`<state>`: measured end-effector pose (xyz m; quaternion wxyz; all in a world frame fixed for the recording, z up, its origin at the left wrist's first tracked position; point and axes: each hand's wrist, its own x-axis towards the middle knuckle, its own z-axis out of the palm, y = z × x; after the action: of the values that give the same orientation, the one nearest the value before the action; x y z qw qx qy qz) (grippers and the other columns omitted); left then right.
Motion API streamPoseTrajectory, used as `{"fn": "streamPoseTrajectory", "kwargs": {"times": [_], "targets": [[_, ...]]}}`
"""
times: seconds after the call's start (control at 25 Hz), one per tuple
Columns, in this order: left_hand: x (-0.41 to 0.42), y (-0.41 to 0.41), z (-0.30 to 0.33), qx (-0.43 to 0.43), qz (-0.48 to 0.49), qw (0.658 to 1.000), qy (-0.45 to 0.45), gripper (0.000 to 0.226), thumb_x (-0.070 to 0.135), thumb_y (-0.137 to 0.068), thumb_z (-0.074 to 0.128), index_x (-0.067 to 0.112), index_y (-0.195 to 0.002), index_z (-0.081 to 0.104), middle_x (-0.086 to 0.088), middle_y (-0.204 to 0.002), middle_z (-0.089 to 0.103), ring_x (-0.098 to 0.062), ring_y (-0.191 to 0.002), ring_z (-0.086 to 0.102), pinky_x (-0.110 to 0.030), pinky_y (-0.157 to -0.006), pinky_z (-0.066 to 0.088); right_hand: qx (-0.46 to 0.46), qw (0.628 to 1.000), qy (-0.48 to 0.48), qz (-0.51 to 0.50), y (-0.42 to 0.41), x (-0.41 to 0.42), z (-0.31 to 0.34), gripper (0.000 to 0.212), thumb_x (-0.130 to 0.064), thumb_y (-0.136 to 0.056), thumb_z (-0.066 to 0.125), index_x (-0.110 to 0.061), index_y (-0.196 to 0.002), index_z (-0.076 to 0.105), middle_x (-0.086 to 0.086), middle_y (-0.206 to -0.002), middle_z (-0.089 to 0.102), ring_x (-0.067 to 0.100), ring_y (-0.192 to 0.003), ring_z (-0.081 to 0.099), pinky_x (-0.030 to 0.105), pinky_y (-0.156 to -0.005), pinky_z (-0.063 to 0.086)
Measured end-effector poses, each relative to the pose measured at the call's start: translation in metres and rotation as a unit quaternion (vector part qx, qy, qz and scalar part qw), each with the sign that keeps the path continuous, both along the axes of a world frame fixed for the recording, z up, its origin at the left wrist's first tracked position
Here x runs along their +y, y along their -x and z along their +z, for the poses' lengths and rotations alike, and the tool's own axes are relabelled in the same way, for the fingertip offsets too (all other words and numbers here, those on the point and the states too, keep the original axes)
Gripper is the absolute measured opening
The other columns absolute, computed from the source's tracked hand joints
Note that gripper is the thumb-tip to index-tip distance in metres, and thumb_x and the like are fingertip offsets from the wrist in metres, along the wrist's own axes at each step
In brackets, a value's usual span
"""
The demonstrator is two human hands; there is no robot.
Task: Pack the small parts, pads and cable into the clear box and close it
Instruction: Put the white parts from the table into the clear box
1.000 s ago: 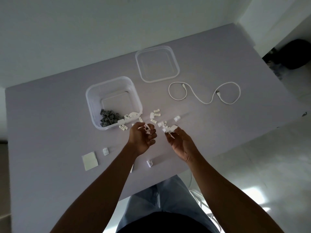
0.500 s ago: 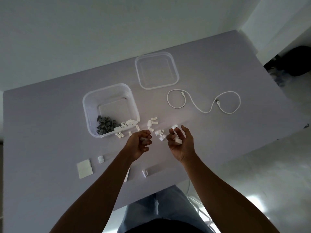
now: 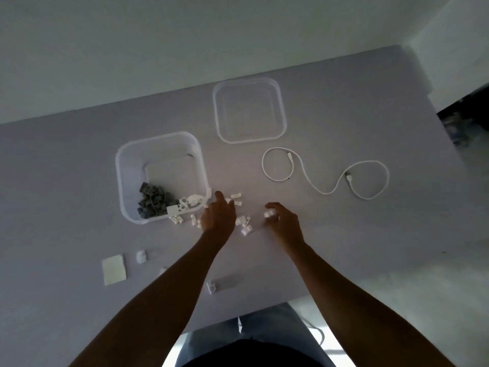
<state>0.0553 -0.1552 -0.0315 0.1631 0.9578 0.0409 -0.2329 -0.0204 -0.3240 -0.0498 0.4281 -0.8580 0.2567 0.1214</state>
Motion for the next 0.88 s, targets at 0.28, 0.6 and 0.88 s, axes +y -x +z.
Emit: {"fn": "streamPoseTrajectory", "kwargs": {"times": [0.28, 0.6, 0.88], "targets": [[-0.001, -0.004, -0.009, 0.024, 0.03, 0.999, 0.013, 0.033, 0.03, -0.097, 0.049, 0.006, -0.119, 0.048, -0.021, -0.114, 0.064, -0.041, -0.109, 0.06, -0.045, -0.086, 0.048, -0.048, 0.999, -0.001, 0.001, -0.003, -0.008, -0.016, 0.014, -0.017, -0.078, 0.077, -0.017, -0.088, 0.068, -0.001, -0.08, 0.07, 0.014, -0.073, 0.064, 0.021, -0.071, 0.048], [0.028, 0.009, 0.029, 0.229, 0.31, 0.76, 0.524, 0.029, 0.025, -0.094, 0.042, 0.015, -0.066, 0.044, 0.001, -0.048, 0.029, -0.013, -0.044, 0.023, -0.022, -0.043, 0.016, 0.027, 0.881, -0.412, -0.231, -0.011, 0.001, 0.017, 0.031, -0.025, -0.086, 0.074, -0.012, -0.066, 0.054, 0.003, -0.055, 0.038, 0.014, -0.045, 0.03, 0.024, -0.041, 0.023], [0.051, 0.014, 0.063, 0.28, 0.274, 0.624, 0.675, 0.015, 0.018, -0.076, 0.036, 0.012, -0.075, 0.05, -0.004, -0.063, 0.034, -0.014, -0.051, 0.026, -0.022, -0.045, 0.018, 0.066, 0.794, -0.55, -0.249, -0.016, 0.024, 0.048, 0.022, -0.015, -0.084, 0.05, -0.018, -0.062, 0.047, 0.008, -0.064, 0.047, 0.012, -0.041, 0.032, 0.019, -0.041, 0.015]]}}
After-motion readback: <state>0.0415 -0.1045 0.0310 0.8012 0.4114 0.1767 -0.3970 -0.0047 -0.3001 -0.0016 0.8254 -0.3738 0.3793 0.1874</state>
